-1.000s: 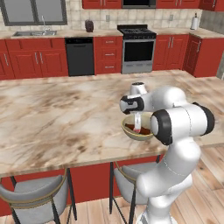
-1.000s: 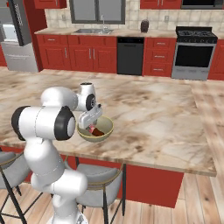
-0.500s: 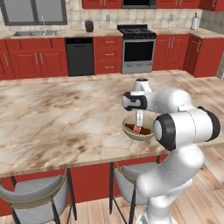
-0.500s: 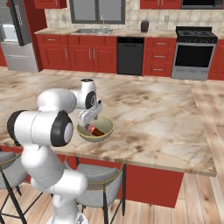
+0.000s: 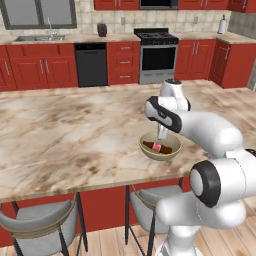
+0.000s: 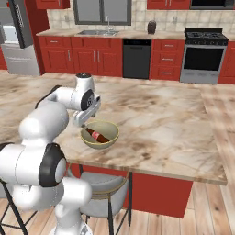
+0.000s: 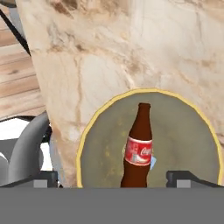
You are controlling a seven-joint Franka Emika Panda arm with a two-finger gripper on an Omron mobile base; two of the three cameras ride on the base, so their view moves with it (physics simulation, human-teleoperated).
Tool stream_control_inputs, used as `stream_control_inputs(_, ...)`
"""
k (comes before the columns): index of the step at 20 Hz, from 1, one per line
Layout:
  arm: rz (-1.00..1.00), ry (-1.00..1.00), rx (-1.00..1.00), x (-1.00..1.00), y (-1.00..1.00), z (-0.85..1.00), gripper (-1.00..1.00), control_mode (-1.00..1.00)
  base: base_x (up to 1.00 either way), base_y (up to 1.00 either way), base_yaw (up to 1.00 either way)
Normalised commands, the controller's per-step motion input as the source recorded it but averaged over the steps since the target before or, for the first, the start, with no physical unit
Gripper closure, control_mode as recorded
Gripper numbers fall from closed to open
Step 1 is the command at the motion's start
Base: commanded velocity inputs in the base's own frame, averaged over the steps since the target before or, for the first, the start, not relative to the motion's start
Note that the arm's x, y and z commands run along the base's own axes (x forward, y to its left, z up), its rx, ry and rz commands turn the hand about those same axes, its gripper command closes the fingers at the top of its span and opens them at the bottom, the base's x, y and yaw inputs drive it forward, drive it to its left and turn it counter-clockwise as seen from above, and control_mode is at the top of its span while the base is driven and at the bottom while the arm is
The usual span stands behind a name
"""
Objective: Open the fridge, grab two sodas, and place both sodas inside the bowl with ice on the dining counter.
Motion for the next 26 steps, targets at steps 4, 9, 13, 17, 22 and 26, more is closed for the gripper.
stream_control_inputs(4, -0.11, -0.13, 0.08, -0.84, 0.61, 0.32, -1.0, -1.0, 0.0, 0.0, 0.0)
stream_control_inputs(9, -0.17, -0.15, 0.06, -0.77, 0.87, 0.18, -1.0, -1.0, 0.0, 0.0, 0.0)
stream_control_inputs(13, -0.18, -0.14, 0.1, -0.84, 0.62, 0.28, -1.0, -1.0, 0.0, 0.0, 0.0)
stream_control_inputs(17, -0.19, -0.16, 0.15, -0.97, 0.18, 0.52, -1.0, -1.0, 0.0, 0.0, 0.0)
stream_control_inputs(22, -0.16, -0.12, 0.13, -0.76, -0.43, 0.46, -1.0, -1.0, 0.0, 0.0, 0.0)
stream_control_inputs(26, -0.17, -0.1, 0.13, -0.67, -0.51, 0.32, -1.0, -1.0, 0.0, 0.0, 0.0)
